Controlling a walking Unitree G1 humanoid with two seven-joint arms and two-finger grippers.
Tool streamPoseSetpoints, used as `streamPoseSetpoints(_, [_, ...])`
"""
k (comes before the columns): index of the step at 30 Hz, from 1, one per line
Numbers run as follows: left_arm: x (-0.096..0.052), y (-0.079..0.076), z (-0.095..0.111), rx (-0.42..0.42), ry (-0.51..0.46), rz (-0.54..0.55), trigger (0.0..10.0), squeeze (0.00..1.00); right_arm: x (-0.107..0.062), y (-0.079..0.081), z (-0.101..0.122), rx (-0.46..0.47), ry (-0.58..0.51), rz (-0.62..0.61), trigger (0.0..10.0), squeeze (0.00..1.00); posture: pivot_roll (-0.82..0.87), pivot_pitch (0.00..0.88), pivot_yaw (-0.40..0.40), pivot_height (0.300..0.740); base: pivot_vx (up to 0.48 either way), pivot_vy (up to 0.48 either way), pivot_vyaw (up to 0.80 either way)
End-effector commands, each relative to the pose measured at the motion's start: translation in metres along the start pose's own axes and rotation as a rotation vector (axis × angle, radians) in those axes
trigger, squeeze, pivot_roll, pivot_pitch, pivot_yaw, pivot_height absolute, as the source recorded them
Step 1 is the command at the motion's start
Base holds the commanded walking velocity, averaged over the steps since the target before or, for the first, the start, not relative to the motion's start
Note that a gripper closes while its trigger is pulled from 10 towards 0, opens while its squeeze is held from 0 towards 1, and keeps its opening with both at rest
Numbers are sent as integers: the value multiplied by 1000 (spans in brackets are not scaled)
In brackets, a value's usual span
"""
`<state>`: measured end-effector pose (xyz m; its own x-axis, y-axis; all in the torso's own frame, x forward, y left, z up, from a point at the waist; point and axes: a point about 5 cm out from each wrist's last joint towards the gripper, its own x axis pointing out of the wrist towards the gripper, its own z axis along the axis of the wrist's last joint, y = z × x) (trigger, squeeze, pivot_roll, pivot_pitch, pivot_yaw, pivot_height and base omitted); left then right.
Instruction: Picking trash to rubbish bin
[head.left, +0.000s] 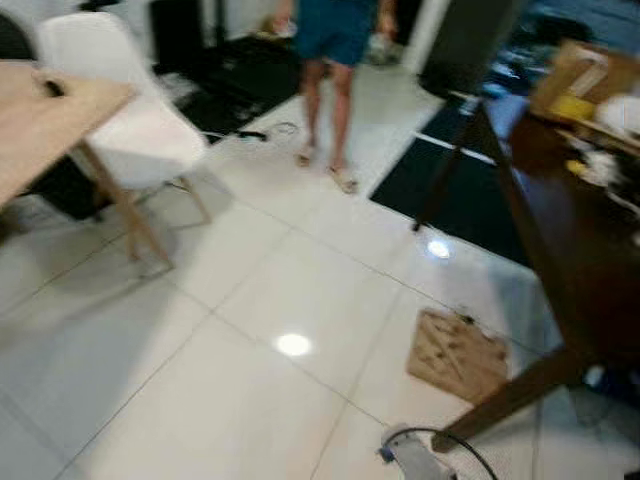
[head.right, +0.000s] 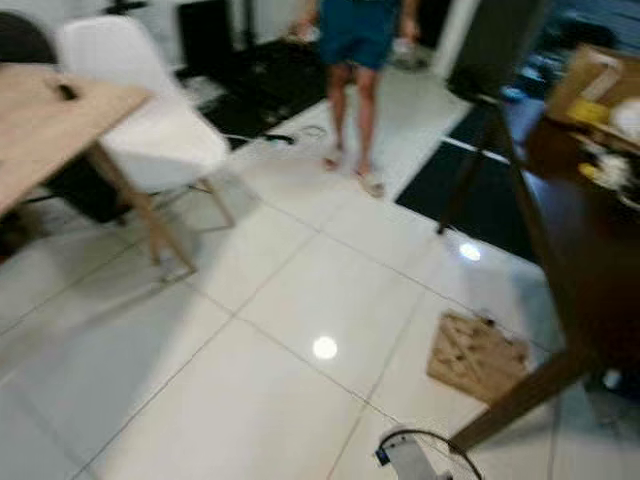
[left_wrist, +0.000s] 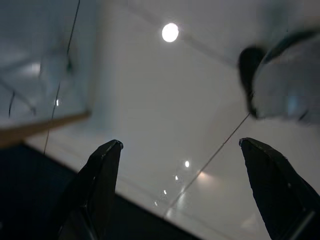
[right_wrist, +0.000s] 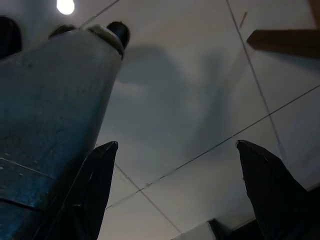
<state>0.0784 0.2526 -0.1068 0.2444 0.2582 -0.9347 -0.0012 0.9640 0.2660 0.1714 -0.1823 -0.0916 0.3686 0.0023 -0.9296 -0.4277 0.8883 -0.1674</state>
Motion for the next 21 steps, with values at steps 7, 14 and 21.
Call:
streamPoseSetpoints(7, [0,-3,1,90,12,-26,10000,0,0,2,-6,85,7,-7,10000,0,132,55,13,740,0,0,-800])
streamPoseSetpoints(14, [1,8,23,227,-25,-19,10000,0,0,10,-22,251,15,-30,10000,0,47,56,125,740,0,0,-571])
streamPoseSetpoints(21, [-1,27,51,351,-77,3,10000,0,0,23,-38,405,38,-33,10000,0,-3,67,199,740,0,0,0])
